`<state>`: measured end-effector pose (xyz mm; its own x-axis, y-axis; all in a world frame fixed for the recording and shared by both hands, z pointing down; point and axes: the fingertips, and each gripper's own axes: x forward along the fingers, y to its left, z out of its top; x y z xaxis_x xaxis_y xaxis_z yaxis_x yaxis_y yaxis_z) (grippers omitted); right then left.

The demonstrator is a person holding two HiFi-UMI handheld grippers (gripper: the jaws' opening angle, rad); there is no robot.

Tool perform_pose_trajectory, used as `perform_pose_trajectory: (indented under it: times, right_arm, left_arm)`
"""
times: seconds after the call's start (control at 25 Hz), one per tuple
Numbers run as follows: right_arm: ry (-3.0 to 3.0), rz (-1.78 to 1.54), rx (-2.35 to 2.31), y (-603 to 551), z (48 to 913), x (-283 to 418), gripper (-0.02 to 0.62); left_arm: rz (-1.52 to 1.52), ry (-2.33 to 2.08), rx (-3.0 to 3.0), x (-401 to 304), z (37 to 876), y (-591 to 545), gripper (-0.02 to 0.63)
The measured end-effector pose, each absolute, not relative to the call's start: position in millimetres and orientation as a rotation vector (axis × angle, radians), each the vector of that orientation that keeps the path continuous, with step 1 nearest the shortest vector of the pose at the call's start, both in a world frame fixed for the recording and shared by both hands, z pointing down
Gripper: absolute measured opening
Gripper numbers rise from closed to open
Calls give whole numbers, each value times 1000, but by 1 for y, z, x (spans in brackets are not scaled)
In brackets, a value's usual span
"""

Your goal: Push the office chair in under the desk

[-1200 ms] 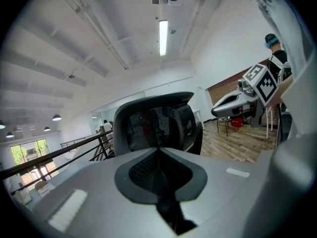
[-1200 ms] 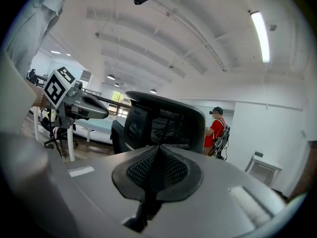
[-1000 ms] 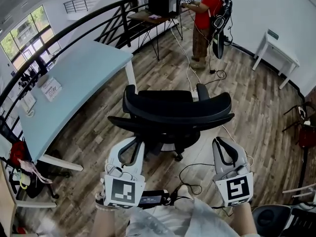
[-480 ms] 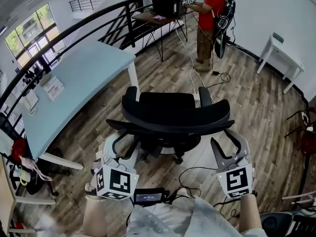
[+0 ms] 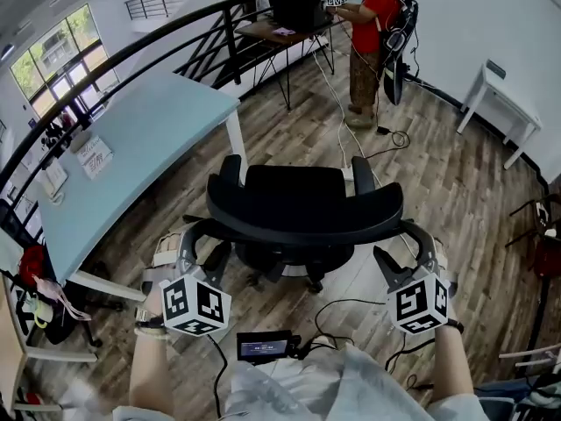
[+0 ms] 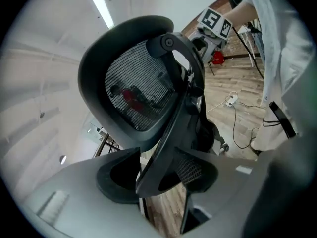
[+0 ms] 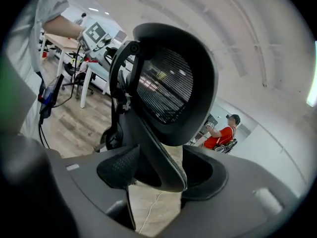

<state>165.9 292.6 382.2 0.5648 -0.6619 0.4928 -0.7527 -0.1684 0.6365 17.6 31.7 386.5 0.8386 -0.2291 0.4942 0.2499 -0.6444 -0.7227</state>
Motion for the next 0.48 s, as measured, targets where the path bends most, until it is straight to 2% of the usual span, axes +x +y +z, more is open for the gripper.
perform_pose_trajectory:
  times: [0.48]
  right_arm:
    - [-1077, 109, 1642, 287, 418, 188, 267]
  left_arm:
    - [-803, -13, -1969, 25, 416, 12, 181]
